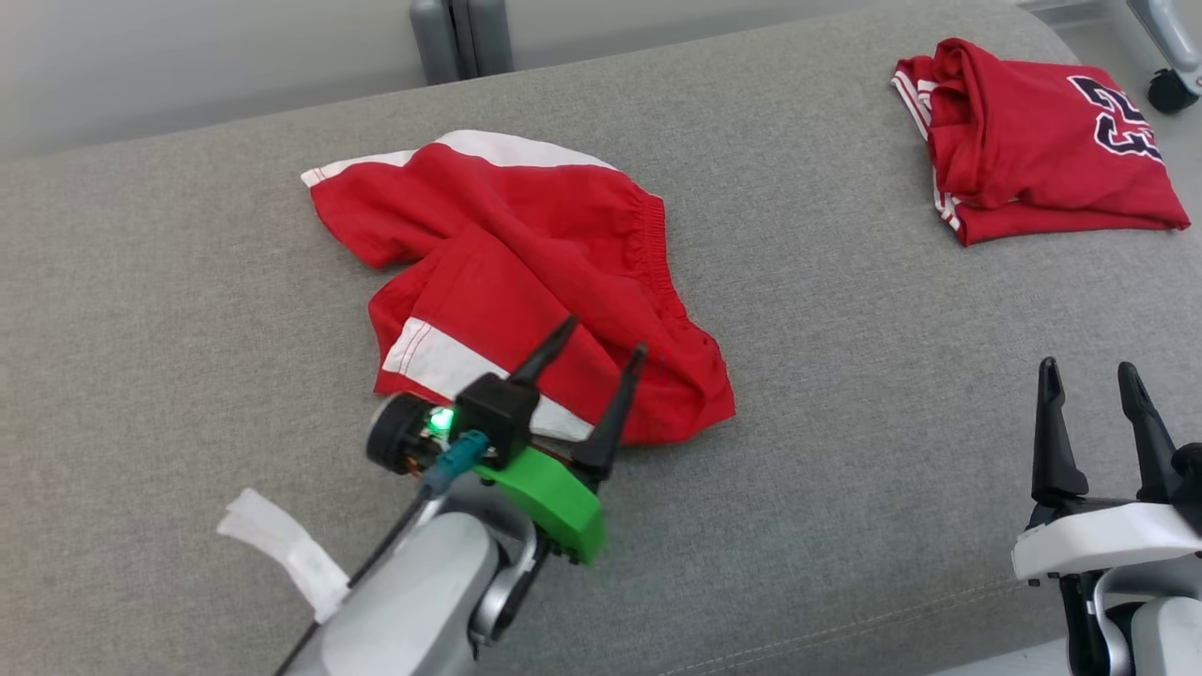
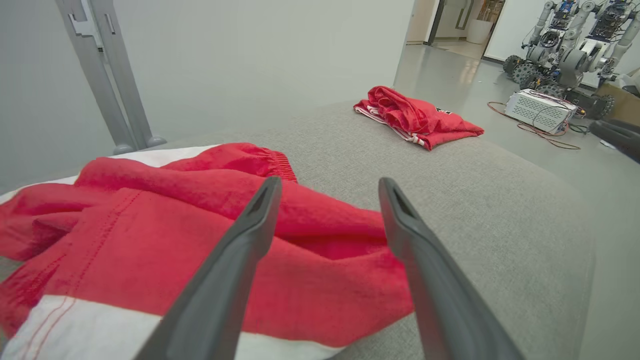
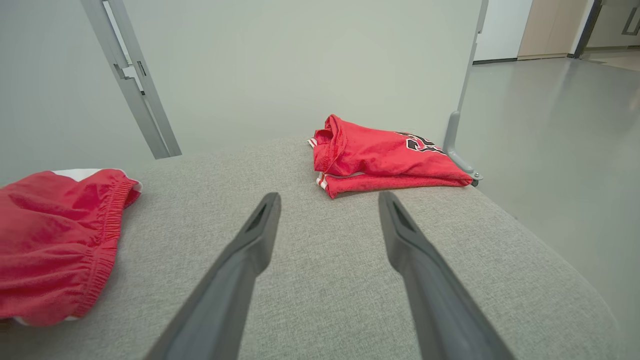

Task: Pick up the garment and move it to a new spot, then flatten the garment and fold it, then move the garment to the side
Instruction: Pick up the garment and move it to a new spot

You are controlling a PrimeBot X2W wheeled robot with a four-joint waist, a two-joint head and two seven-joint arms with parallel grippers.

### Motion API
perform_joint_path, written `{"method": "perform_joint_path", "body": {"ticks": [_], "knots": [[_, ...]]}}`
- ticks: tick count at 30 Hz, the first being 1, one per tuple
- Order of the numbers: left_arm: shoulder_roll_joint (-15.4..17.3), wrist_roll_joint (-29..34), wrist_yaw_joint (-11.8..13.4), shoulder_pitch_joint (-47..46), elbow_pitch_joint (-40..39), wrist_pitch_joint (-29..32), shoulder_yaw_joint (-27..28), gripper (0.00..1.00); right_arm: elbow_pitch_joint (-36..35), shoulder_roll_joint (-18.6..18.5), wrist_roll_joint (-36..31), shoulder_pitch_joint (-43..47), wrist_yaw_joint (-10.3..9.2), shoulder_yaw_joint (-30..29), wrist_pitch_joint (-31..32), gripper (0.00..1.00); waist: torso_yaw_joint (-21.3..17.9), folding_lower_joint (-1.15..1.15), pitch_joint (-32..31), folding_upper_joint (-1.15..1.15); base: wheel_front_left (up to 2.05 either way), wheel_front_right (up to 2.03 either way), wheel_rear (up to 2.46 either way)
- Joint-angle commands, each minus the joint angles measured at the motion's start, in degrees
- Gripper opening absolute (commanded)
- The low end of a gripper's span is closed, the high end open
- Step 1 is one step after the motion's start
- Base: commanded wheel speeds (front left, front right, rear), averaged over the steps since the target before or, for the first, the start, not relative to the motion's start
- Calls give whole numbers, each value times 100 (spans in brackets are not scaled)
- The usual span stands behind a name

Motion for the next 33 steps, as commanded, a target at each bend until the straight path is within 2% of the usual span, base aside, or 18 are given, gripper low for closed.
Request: {"method": "perform_joint_path", "body": {"ticks": [1,8,15,18,28,29,30,31,33], "knots": [[187,-13,90,-71,-27,-75,146,100,10,-13,2,52,-12,21,3,100,52,0,-71,0,0,0,0],[861,-152,324,-37,5,-195,781,100,-27,-46,29,56,-12,115,26,100,61,0,-41,0,0,0,0],[1254,-273,243,-83,476,-196,1051,100,1,-78,69,-80,-12,202,40,100,-73,0,160,0,0,0,0],[1294,-292,143,-134,721,-183,1025,100,11,-87,72,-109,-12,213,37,100,-132,0,243,0,0,0,0],[1041,-375,-166,-382,1651,-209,892,100,49,-105,75,-238,-12,283,2,100,-273,0,447,0,0,0,0],[990,-395,-199,-412,1739,-217,895,48,57,-109,76,-236,-12,280,-6,100,-278,0,455,0,0,0,0],[966,-397,-222,-450,1799,-222,894,7,61,-112,78,-236,-12,276,-12,100,-278,0,464,0,0,0,0],[947,-386,-244,-490,1865,-239,887,0,65,-113,78,-243,-12,267,-20,100,-276,0,471,0,0,0,0],[904,-383,-275,-526,1999,-262,884,0,69,-111,64,-244,-12,240,-27,100,-258,0,472,0,0,0,0]]}}
